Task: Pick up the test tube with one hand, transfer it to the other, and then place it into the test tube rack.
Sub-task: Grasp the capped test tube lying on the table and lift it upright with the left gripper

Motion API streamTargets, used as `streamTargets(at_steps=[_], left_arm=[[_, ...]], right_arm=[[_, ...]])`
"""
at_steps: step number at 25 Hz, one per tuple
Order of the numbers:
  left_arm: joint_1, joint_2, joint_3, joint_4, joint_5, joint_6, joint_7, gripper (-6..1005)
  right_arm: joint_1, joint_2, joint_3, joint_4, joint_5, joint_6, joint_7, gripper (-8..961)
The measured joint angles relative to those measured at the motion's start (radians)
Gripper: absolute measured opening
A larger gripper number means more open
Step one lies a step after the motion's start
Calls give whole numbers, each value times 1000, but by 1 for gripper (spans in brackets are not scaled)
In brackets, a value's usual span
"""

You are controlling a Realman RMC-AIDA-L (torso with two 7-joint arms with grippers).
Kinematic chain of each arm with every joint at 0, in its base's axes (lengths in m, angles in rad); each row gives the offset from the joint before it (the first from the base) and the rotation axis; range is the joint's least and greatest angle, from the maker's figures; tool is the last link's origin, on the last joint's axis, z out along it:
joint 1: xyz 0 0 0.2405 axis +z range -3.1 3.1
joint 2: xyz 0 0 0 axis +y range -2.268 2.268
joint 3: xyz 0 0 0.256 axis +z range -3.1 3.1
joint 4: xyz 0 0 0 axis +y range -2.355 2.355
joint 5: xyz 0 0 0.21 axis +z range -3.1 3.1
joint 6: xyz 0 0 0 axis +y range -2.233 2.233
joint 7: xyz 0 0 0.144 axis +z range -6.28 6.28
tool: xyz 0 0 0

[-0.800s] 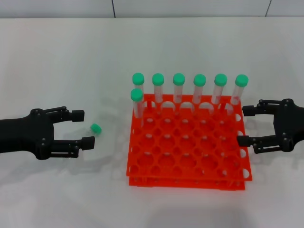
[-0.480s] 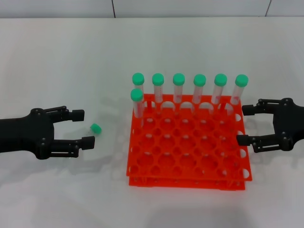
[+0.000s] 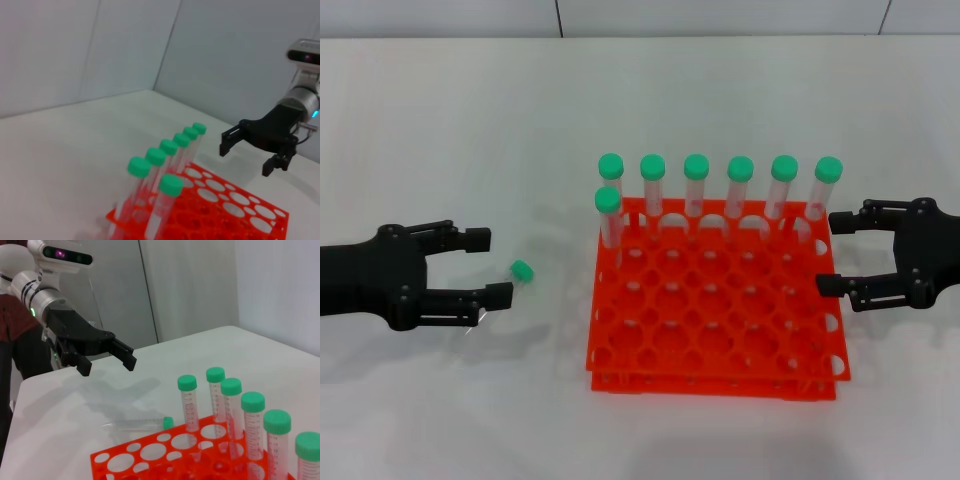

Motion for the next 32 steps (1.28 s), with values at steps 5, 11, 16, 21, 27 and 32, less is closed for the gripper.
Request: streamTargets(at_steps=[5, 11, 16, 21, 27, 32], left_arm=[[0, 25, 5, 32, 22, 4, -89, 885], [-16, 45, 2, 80, 152, -18, -247, 885], [-57, 48, 0, 81, 274, -71, -368, 885], [-102, 41, 1, 80, 353, -102, -456, 885], [-145, 36, 9, 76, 414, -104, -479, 885], [-182, 31, 54, 67, 468, -94, -495, 884]], right_arm=[[0, 4, 1, 0, 3, 1, 0, 825], [0, 14, 4, -1, 5, 8, 0, 822], [4, 20, 4, -3, 8, 11, 1, 819], [12, 21, 4, -3, 24, 12, 1, 817], [13, 22, 4, -4, 46, 7, 3, 814], [15, 23, 4, -5, 49, 4, 3, 811]])
